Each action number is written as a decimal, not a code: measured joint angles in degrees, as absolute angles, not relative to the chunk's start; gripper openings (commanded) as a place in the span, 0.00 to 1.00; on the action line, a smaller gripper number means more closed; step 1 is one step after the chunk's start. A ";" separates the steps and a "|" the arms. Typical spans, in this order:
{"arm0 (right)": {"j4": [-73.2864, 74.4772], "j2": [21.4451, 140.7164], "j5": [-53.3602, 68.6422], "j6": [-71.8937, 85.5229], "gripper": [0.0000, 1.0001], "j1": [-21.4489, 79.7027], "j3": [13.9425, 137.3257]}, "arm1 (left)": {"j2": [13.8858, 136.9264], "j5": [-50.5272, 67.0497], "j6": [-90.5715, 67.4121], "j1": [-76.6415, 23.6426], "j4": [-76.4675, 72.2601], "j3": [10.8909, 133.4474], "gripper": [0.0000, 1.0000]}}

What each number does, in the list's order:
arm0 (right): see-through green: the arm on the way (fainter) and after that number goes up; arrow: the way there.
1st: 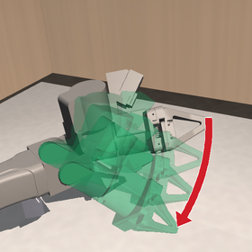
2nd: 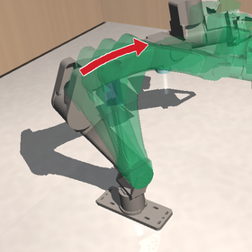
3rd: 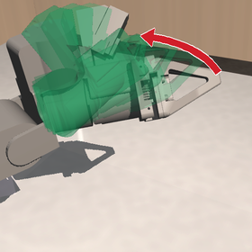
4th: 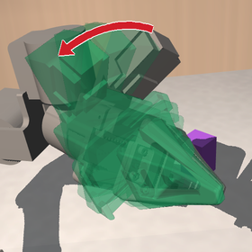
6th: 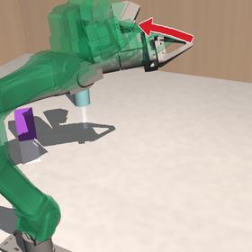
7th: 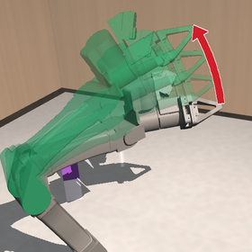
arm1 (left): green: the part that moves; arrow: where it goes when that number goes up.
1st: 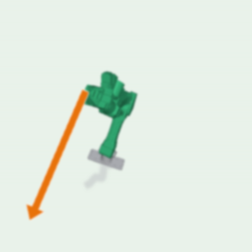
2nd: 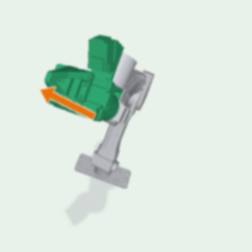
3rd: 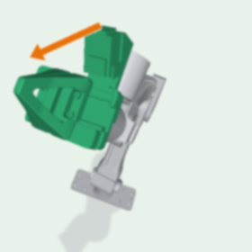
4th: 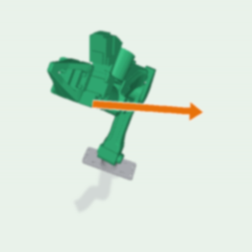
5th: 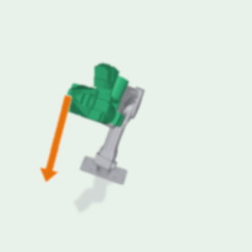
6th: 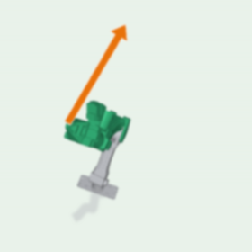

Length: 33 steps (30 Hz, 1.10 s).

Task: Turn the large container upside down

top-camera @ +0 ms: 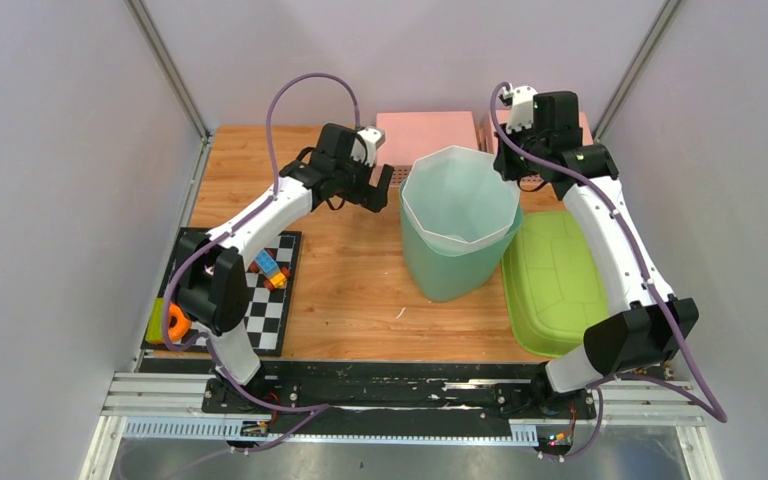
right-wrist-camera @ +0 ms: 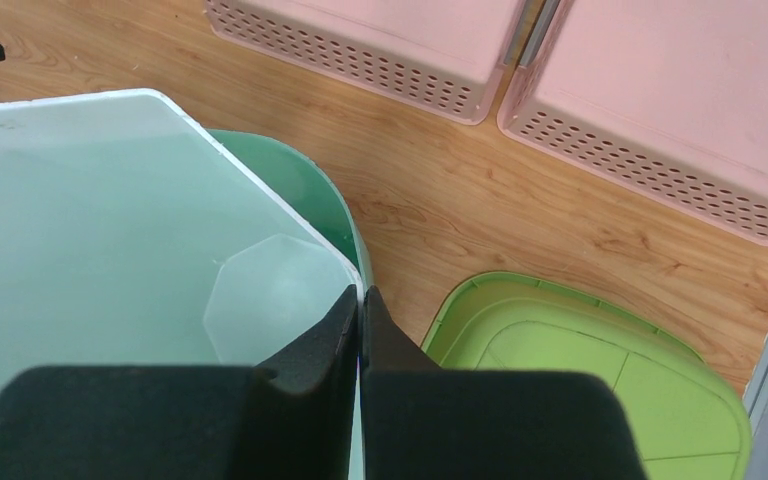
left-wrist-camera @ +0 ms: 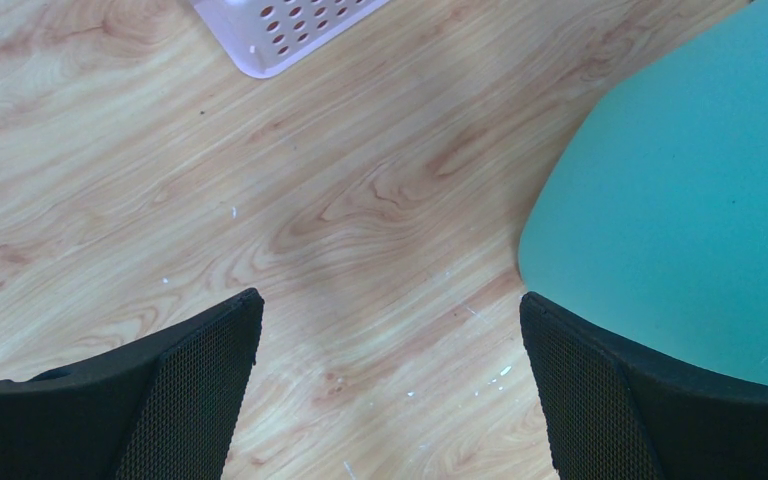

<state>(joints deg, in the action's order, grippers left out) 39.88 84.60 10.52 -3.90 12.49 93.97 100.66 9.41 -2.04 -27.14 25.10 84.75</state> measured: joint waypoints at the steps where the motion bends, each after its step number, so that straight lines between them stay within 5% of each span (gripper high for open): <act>1: 39.68 84.62 10.44 -3.68 0.03 12.49 93.97 | 100.57 8.78 -2.00 -27.03 25.45 84.86 1.00; 33: 35.35 86.39 6.00 1.45 0.02 10.81 106.00 | 90.72 13.82 -3.07 -17.65 27.18 86.83 1.00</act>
